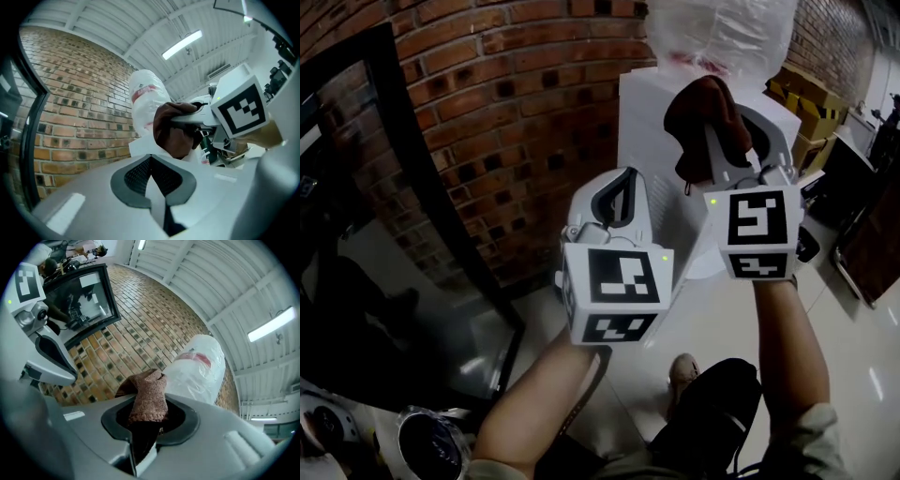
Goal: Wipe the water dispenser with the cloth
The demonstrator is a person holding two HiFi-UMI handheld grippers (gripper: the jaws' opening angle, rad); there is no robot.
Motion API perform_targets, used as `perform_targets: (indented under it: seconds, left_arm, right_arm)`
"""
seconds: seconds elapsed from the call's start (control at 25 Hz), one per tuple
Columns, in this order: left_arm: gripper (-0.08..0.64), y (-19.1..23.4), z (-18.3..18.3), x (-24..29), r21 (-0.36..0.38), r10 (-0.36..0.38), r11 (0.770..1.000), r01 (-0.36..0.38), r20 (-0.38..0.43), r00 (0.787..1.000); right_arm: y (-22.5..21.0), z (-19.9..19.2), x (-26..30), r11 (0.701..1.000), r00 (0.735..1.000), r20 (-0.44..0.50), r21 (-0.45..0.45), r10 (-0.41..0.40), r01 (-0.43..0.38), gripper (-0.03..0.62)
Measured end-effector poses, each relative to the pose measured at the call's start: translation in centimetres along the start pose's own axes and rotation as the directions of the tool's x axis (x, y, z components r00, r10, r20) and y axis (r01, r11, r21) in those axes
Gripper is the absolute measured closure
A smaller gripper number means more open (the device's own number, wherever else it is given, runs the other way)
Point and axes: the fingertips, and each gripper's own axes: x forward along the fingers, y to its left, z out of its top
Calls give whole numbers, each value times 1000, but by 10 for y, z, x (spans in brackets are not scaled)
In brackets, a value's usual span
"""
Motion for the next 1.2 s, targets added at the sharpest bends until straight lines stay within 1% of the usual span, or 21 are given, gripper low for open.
perform_targets:
  seconds: [0.08,0.16,0.36,0.52,0.68,0.8,0.88,1.0,1.08,1.2]
  left_arm:
    - [560,-2,-20,-2,-9,3,1000,-3,-33,999]
    - [560,-2,-41,-5,-21,9,1000,-10,-53,999]
    - [560,-7,-90,-8,-46,39,998,-43,-82,996]
    - [560,-15,-131,-11,-78,54,995,-62,-104,993]
    - [560,-26,-185,-22,-120,58,990,-78,-157,986]
    - [560,-30,-233,-27,-132,68,986,-99,-220,973]
    - [560,-31,-268,-32,-138,76,984,-116,-266,961]
    - [560,-32,-320,-40,-140,83,980,-139,-343,936]
    - [560,-36,-350,-44,-128,82,982,-140,-379,922]
    - [560,-49,-388,-45,-104,65,988,-118,-416,907]
  right_arm:
    - [16,-13,-7,1000,1000,-17,-22,22,-22,491]
    - [34,-31,-15,998,998,-45,-20,54,-55,491]
    - [78,-78,-32,992,986,-109,-14,126,-129,491]
    - [110,-112,-44,986,974,-153,-3,166,-168,491]
    - [149,-154,-64,981,960,-202,26,196,-195,491]
    - [182,-190,-75,978,947,-243,51,209,-203,489]
    - [208,-217,-85,975,936,-276,74,221,-208,489]
    - [251,-262,-103,970,915,-325,121,240,-211,489]
    - [280,-291,-115,963,892,-366,139,265,-229,488]
    - [320,-335,-128,950,848,-428,141,312,-279,489]
